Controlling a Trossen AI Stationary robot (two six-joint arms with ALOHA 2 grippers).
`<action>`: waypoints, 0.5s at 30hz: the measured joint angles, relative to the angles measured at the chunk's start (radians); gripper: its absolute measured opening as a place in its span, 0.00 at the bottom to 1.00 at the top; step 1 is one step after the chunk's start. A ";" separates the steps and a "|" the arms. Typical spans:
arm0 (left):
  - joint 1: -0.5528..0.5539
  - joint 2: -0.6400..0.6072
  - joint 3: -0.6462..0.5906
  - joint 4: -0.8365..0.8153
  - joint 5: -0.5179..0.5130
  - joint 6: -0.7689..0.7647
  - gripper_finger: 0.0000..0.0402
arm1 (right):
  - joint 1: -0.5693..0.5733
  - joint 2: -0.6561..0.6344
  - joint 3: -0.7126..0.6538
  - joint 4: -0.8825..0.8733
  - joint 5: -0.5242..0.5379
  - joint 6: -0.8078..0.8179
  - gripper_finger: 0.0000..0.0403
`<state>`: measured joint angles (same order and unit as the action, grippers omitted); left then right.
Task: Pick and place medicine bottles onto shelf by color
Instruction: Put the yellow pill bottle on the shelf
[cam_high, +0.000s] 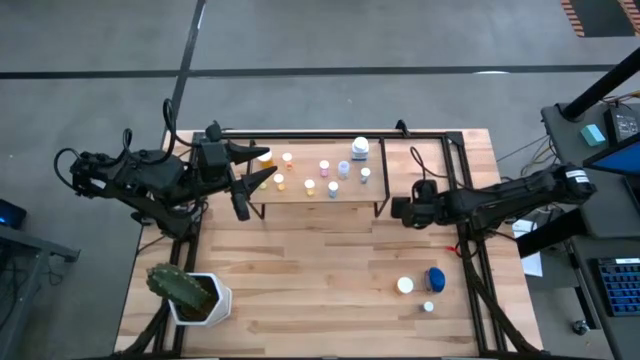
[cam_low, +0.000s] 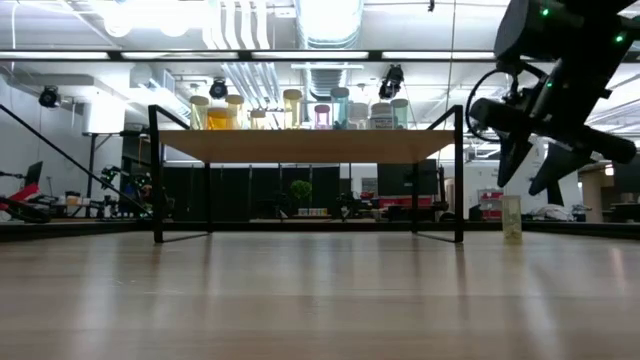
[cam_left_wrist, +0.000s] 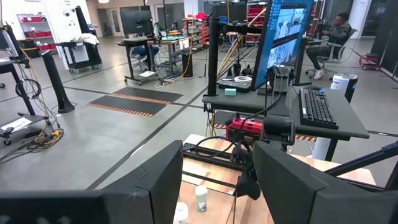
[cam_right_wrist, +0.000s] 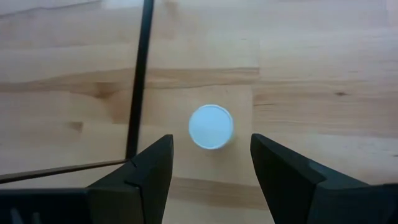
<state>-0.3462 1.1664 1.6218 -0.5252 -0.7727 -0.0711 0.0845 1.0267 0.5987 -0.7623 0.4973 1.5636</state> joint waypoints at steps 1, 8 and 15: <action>0.000 0.000 0.000 0.001 0.000 0.000 0.45 | 0.000 0.010 0.000 0.002 0.000 0.001 0.51; 0.000 0.000 0.000 0.001 0.000 0.000 0.45 | 0.000 0.085 0.000 0.014 0.020 0.008 0.51; 0.000 0.000 0.000 0.001 -0.001 0.000 0.45 | -0.002 0.131 0.000 0.026 0.053 0.015 0.51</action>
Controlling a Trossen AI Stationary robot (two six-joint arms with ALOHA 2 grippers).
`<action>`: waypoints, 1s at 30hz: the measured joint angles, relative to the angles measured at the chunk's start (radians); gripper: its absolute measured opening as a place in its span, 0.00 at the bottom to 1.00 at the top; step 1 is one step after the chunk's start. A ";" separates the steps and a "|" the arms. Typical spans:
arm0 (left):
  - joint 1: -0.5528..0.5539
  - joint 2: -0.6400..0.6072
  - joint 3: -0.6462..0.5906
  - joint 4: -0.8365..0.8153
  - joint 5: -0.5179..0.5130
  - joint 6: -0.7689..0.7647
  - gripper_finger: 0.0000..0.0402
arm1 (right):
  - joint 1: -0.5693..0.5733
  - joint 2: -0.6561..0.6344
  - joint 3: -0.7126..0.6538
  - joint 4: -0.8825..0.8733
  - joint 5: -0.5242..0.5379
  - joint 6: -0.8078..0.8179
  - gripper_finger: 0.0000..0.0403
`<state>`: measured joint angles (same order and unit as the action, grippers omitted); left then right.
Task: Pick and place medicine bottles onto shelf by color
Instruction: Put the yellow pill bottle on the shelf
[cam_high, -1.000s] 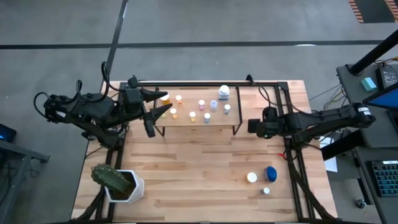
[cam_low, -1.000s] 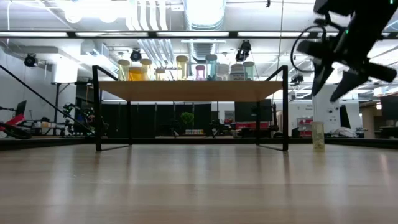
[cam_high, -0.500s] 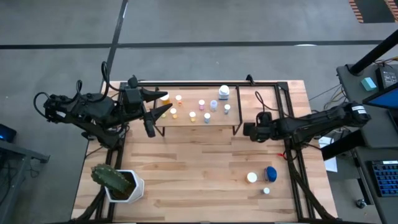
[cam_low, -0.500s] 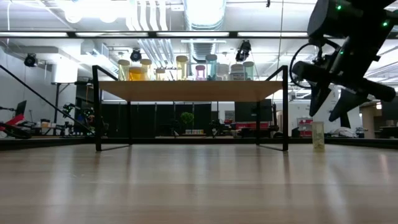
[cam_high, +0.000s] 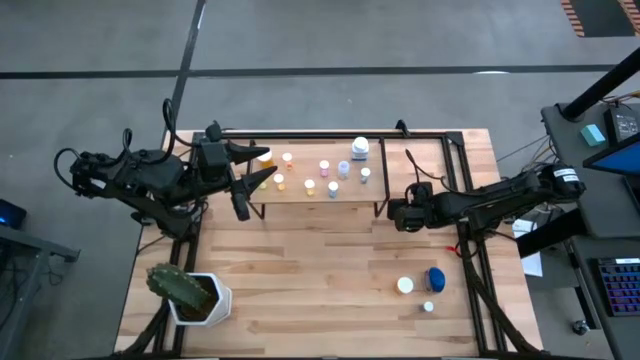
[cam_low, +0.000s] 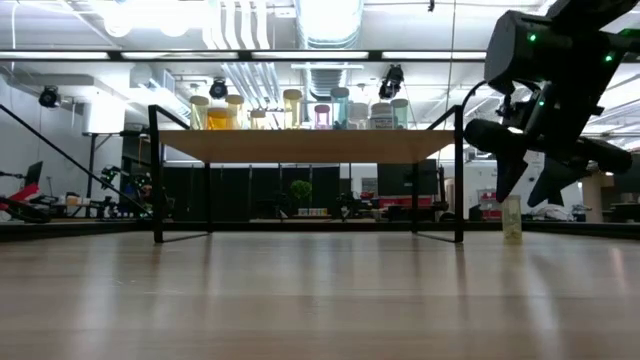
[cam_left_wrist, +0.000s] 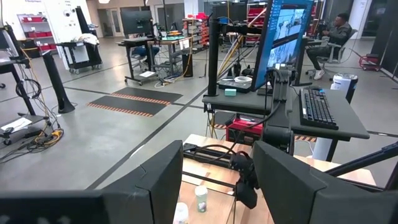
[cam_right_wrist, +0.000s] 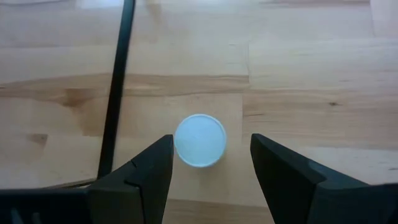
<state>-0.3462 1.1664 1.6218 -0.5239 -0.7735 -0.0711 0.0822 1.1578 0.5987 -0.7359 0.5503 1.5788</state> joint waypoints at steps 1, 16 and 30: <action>0.000 0.000 0.000 0.000 0.000 0.000 0.45 | -0.003 0.008 0.000 0.007 0.000 0.000 0.51; 0.000 0.000 0.000 0.001 -0.003 0.000 0.45 | -0.011 0.054 -0.001 0.043 0.002 -0.003 0.36; 0.000 0.000 0.000 0.001 -0.003 0.000 0.45 | -0.011 -0.012 -0.001 0.017 -0.011 -0.047 0.26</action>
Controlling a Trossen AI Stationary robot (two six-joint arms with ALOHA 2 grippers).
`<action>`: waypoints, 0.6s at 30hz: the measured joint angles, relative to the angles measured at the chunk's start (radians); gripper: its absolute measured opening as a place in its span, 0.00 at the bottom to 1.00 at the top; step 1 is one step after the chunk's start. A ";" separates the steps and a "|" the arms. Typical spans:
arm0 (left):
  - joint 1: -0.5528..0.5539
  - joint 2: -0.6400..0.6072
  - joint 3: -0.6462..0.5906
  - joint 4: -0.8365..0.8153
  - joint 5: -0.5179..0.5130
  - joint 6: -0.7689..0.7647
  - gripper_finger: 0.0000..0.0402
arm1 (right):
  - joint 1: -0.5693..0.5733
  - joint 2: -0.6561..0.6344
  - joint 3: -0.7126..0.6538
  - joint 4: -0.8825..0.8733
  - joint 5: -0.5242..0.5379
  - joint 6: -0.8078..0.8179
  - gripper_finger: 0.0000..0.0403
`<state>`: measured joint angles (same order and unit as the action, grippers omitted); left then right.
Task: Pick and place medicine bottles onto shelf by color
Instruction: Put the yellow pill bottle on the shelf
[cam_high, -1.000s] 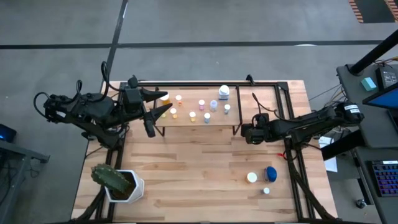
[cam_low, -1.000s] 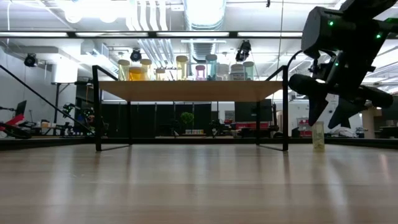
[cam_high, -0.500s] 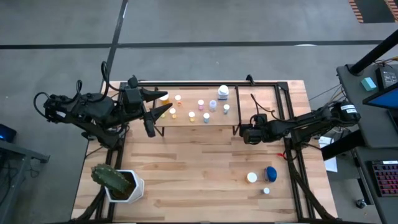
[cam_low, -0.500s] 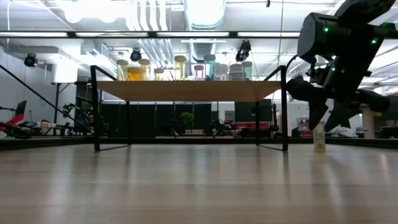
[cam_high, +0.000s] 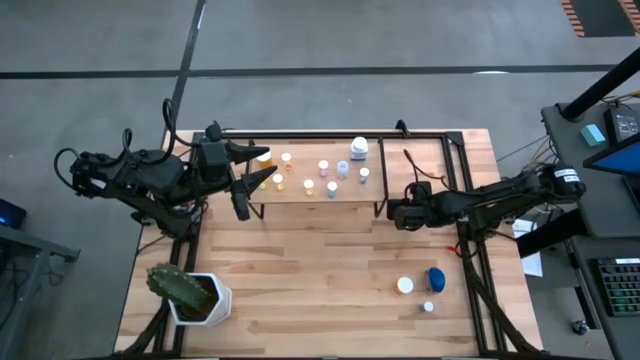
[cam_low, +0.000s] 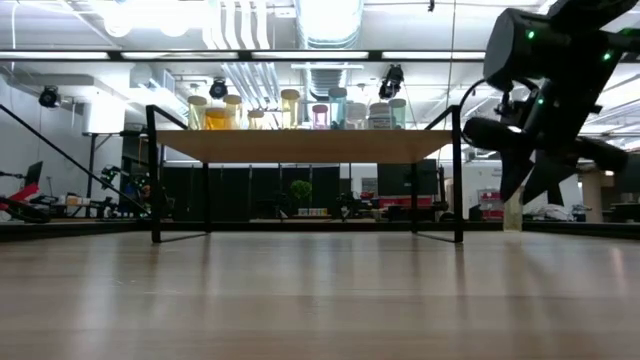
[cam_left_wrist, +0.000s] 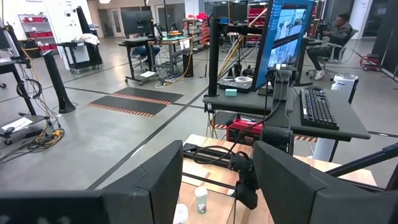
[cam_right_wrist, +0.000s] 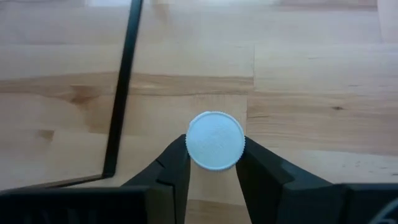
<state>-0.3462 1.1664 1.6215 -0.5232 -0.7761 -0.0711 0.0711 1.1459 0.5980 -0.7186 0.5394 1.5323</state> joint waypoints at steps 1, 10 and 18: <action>0.000 0.000 0.000 0.000 0.000 0.000 0.45 | 0.000 -0.016 0.001 -0.012 0.000 -0.001 0.26; 0.000 0.000 0.000 0.000 0.000 0.000 0.45 | 0.000 -0.126 0.235 -0.322 -0.023 -0.131 0.26; 0.000 0.000 0.000 0.000 0.001 0.000 0.45 | 0.028 -0.076 0.609 -0.546 -0.044 -0.265 0.25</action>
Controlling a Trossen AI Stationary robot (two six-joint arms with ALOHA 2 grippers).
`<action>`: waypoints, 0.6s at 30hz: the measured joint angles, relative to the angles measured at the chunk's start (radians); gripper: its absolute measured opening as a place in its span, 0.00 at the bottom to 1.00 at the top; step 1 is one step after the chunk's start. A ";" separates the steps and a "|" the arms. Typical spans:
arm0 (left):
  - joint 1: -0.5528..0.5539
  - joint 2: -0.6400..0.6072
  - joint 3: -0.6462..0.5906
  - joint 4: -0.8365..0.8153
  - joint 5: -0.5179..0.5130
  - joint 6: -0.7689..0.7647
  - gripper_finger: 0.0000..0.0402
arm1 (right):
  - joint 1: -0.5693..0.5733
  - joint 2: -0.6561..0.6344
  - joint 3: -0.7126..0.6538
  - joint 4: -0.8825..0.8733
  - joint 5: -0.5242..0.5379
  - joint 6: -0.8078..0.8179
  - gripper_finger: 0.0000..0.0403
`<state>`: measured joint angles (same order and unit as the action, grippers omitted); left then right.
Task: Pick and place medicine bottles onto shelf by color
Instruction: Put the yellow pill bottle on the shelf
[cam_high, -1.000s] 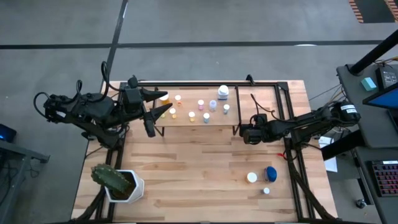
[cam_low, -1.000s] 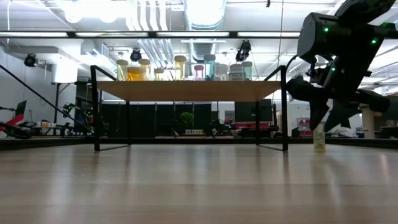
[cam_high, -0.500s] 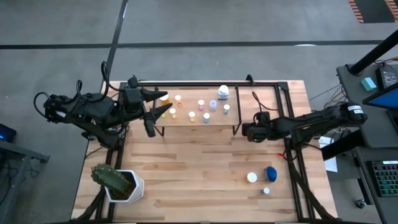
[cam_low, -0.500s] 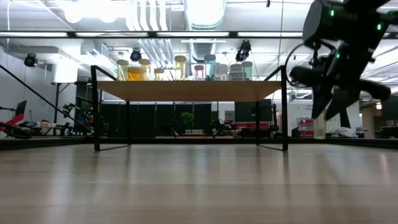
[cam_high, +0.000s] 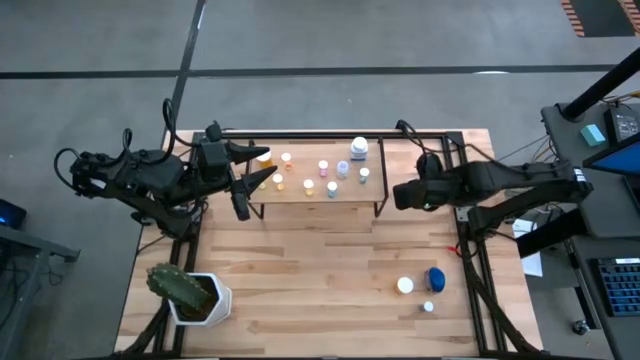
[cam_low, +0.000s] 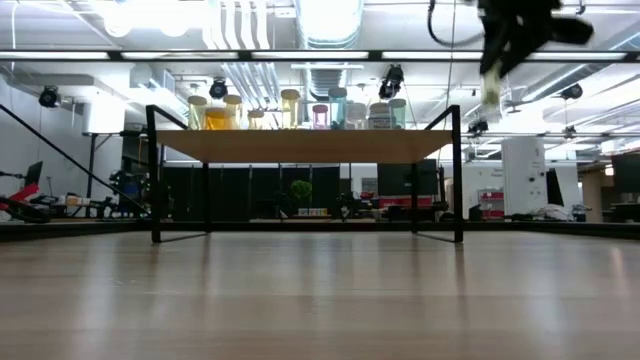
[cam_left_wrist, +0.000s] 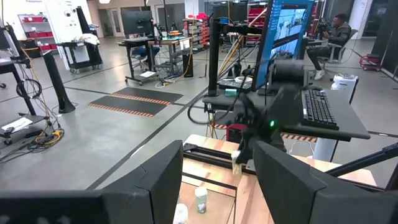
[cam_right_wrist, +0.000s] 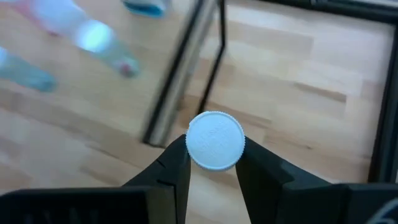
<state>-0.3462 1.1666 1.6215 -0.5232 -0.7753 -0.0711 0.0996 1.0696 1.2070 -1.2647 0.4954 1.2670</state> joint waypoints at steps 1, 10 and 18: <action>0.000 0.000 0.000 0.000 0.000 0.000 0.45 | 0.007 0.013 0.045 -0.021 0.000 -0.004 0.25; 0.000 0.001 -0.008 0.000 0.000 0.000 0.45 | 0.098 0.184 0.347 -0.059 0.000 -0.127 0.25; 0.000 0.002 -0.008 0.000 0.000 0.003 0.45 | 0.120 0.362 0.423 0.131 0.028 -0.314 0.25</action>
<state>-0.3466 1.1690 1.6138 -0.5232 -0.7750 -0.0684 0.2196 1.4321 1.6299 -1.1336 0.5233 0.9531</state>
